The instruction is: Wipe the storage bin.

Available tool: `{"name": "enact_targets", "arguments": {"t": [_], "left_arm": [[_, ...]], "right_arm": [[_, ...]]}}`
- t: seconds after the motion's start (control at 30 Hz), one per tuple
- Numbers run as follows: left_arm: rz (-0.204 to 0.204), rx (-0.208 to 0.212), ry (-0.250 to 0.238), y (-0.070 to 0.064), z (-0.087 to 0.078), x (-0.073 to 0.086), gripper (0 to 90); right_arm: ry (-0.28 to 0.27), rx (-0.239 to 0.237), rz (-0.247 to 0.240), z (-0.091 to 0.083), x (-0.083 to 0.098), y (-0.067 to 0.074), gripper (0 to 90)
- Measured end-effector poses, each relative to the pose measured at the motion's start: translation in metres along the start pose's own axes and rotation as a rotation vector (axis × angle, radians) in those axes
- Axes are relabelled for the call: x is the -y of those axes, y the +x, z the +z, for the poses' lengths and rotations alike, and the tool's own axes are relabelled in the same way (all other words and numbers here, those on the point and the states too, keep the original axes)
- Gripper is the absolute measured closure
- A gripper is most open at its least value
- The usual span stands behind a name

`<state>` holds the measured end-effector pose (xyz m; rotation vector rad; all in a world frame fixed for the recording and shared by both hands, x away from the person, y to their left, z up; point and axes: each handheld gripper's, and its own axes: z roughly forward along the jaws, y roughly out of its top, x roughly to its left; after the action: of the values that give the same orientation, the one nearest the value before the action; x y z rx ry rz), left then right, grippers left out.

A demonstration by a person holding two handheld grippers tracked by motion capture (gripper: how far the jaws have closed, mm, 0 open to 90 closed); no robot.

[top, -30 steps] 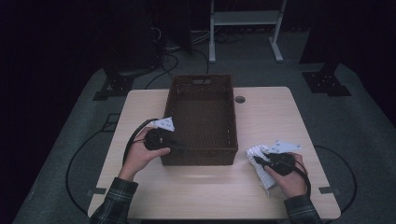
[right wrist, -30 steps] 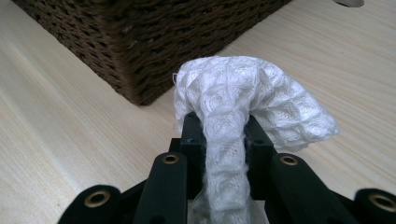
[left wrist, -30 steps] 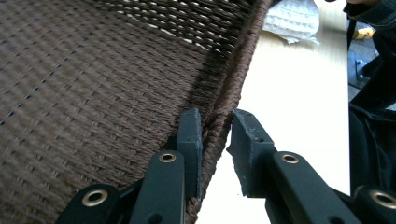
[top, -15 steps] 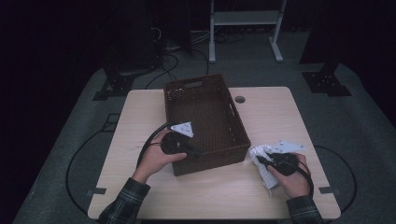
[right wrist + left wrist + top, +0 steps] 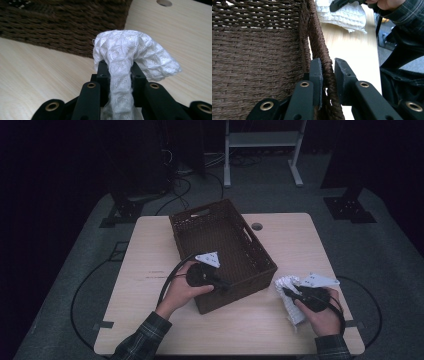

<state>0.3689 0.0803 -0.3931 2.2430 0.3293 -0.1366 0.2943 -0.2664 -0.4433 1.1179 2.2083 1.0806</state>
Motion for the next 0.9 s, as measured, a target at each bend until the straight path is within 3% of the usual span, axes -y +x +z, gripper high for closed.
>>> {"name": "enact_targets", "arguments": {"t": [0.13, 0.43, 0.9], "left_arm": [[-0.003, -0.012, 0.001, -0.001, 0.000, 0.001, 76.2], [-0.015, -0.020, 0.002, -0.003, 0.000, 0.000, 76.1], [-0.001, -0.032, 0.013, -0.004, 0.000, 0.000, 76.3]], "right_arm": [[-0.030, -0.033, -0.014, -0.004, -0.009, 0.007, 74.5], [-0.071, -0.056, -0.061, -0.006, -0.032, 0.018, 74.5], [-0.040, -0.052, -0.085, 0.007, -0.052, 0.018, 74.9]]}}
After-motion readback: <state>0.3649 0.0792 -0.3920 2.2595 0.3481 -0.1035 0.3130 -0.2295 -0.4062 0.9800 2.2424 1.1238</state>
